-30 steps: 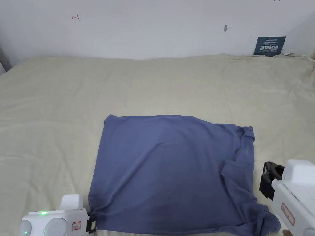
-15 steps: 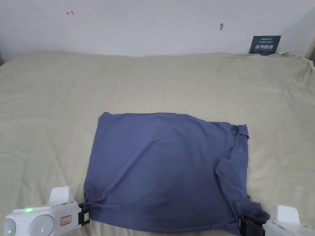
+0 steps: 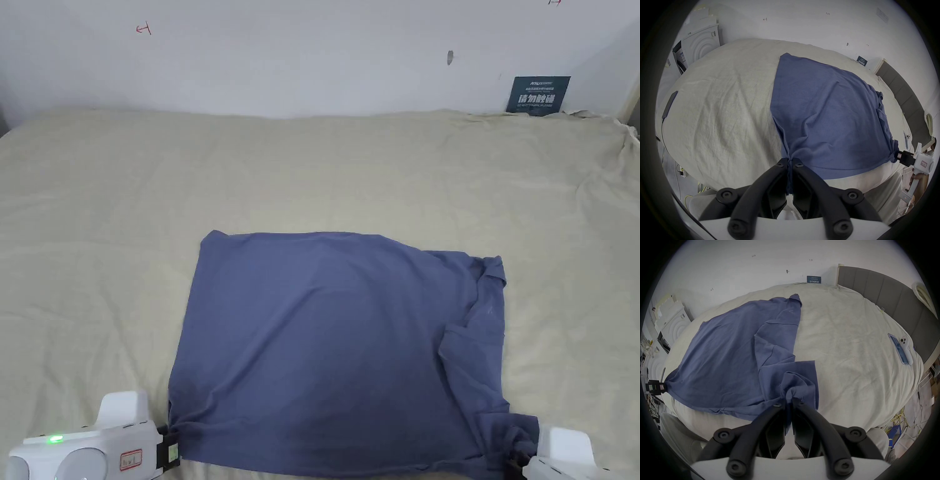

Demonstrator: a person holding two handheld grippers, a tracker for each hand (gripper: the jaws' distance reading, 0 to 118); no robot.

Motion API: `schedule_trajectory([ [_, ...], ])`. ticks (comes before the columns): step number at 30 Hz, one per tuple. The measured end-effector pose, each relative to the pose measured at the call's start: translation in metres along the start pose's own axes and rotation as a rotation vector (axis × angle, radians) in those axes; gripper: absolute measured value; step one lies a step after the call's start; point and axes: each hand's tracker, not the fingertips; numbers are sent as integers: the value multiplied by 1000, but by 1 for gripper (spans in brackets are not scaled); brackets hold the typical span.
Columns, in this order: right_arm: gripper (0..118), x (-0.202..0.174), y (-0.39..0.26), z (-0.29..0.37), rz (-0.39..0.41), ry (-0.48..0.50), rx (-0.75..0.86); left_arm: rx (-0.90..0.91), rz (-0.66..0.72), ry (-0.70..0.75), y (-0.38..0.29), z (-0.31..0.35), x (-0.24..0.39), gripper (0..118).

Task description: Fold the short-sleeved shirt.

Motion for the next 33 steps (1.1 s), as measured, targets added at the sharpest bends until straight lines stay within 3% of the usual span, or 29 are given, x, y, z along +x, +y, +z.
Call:
schedule_trajectory([
  [12, 4, 7, 12, 52, -37, 53, 137, 33, 57, -32, 4, 9, -10, 2],
  [19, 4, -1, 52, 75, -9, 68, 263, 95, 82, -63, 33, 18, -13, 2],
  [26, 4, -16, 111, 54, 49, 70, 314, 148, 32, -46, 80, 6, -2, 2],
  [33, 4, -26, 154, -1, 93, 28, 246, 107, -32, 1, 124, -45, 5, 2],
])
